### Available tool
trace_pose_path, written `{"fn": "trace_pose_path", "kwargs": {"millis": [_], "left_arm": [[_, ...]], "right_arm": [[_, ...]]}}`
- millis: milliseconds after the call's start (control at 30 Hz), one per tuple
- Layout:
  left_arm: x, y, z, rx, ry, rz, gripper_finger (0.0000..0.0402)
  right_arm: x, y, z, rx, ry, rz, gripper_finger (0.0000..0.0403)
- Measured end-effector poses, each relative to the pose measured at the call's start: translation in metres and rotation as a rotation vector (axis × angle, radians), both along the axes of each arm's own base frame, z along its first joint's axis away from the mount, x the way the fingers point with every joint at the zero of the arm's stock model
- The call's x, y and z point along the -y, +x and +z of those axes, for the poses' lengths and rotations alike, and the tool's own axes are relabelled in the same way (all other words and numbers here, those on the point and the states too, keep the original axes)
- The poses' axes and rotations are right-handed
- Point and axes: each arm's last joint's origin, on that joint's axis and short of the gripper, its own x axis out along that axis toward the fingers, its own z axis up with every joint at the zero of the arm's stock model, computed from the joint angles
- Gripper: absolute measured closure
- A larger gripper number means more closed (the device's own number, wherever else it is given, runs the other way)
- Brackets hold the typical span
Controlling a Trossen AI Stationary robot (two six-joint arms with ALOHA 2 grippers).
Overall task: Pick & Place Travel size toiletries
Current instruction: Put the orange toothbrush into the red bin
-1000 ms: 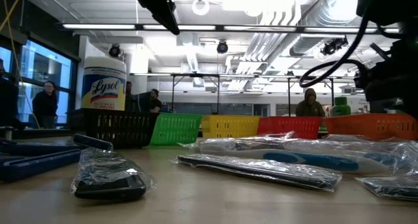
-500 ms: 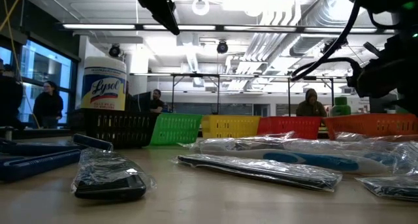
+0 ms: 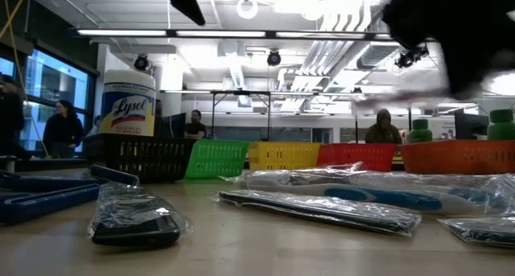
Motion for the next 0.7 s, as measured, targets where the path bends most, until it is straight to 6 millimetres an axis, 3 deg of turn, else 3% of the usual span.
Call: {"fn": "trace_pose_path", "kwargs": {"millis": [167,367,700], "left_arm": [[0.002,-0.013,0.009,0.044,0.003,0.007,0.0142],[0.002,-0.022,0.016,0.076,0.003,0.017,0.0142],[0.003,-0.025,0.016,0.067,0.002,0.017,0.0142]], "right_arm": [[0.028,0.019,0.017,0.078,-0.08,-0.037,0.0382],[0.081,0.036,0.024,0.092,-0.095,-0.17,0.0381],[0.156,0.032,0.022,0.002,-0.089,-0.167,0.0379]]}}
